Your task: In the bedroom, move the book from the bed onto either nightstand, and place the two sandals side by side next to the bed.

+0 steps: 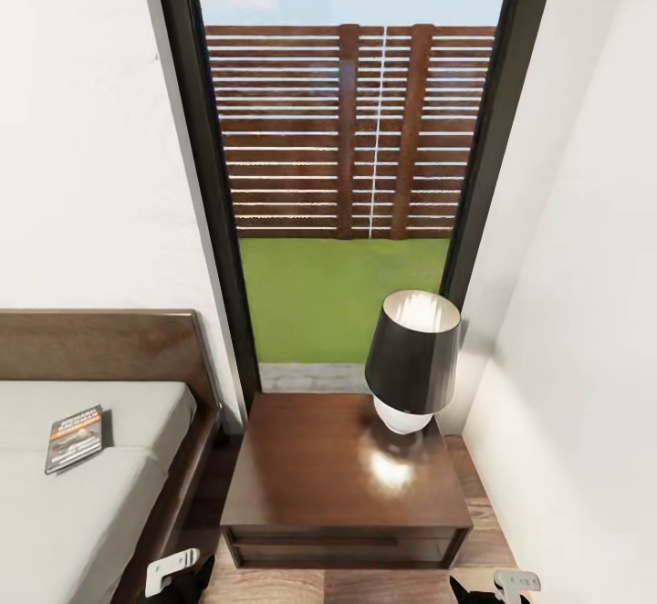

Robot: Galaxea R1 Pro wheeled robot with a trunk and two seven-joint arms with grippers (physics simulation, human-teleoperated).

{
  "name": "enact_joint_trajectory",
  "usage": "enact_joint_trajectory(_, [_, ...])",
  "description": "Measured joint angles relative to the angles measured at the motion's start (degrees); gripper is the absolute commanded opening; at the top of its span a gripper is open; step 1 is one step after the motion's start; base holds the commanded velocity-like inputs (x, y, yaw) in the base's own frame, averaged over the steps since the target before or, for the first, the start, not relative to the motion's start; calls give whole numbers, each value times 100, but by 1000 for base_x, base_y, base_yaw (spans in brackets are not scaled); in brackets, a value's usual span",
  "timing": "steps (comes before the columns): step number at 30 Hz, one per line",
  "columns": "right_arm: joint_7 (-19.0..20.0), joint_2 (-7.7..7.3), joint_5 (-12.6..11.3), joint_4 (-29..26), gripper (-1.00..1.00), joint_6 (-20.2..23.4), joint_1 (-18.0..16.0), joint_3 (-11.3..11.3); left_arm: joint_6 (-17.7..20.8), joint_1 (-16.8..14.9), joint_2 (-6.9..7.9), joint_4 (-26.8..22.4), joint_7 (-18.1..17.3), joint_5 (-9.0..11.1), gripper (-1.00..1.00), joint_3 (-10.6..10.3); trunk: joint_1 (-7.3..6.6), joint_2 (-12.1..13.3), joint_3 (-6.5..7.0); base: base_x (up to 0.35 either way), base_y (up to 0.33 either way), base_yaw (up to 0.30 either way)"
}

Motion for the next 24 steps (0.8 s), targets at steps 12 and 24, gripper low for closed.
enact_joint_trajectory(12, [0, 0, 4, 0, 100, 0, -2, 0, 0, 0, -2, 0, 1, -1, 100, 0, -264, 481, 216, 0, 0, 0])
enact_joint_trajectory(24, [1, 0, 2, 0, 100, 0, 0, 0, 0, 0, -1, 0, 0, 1, 100, 0, -527, 963, 431, 0, 0, 0])
